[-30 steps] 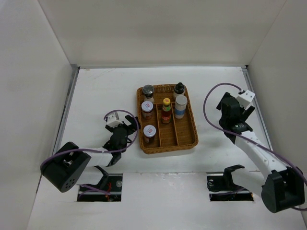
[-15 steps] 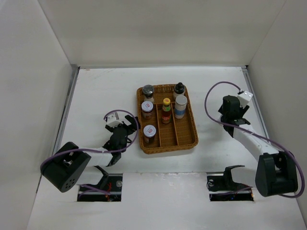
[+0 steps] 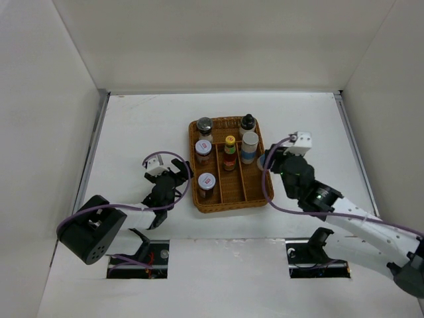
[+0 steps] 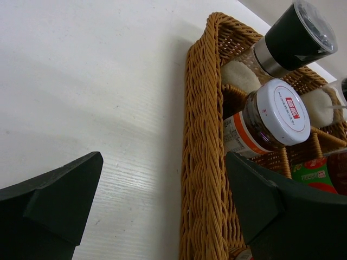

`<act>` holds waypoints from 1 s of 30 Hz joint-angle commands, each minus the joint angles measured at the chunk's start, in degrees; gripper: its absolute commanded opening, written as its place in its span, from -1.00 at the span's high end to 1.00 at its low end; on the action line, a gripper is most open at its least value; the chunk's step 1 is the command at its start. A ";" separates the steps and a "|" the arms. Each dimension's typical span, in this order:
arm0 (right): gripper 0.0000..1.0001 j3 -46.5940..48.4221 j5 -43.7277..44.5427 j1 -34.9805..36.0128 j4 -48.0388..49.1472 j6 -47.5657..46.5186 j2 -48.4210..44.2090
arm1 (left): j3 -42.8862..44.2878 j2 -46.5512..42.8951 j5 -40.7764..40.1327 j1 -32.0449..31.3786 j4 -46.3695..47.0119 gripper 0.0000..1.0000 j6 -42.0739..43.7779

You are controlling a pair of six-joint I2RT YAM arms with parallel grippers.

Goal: Organize the condiment bottles

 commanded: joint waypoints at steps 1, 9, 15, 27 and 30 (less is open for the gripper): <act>0.00 2.91 1.09 5.21 3.48 1.19 5.60 | 1.70 -0.69 -0.22 0.35 2.76 -1.00 -0.71; -0.02 0.37 0.48 9.45 12.89 0.14 14.58 | 1.88 -0.69 -0.04 0.53 2.40 -1.00 -0.80; -0.11 -2.18 0.65 9.53 13.16 1.01 19.06 | 2.05 -0.52 0.74 0.44 2.58 -1.00 -0.80; -1.00 -3.77 1.18 9.53 12.38 2.34 16.19 | 3.10 -1.57 0.66 0.44 -1.54 -1.00 -0.97; -1.00 -3.59 1.09 9.45 11.93 1.19 7.76 | 5.12 -2.62 1.10 0.26 -5.75 -1.00 -0.71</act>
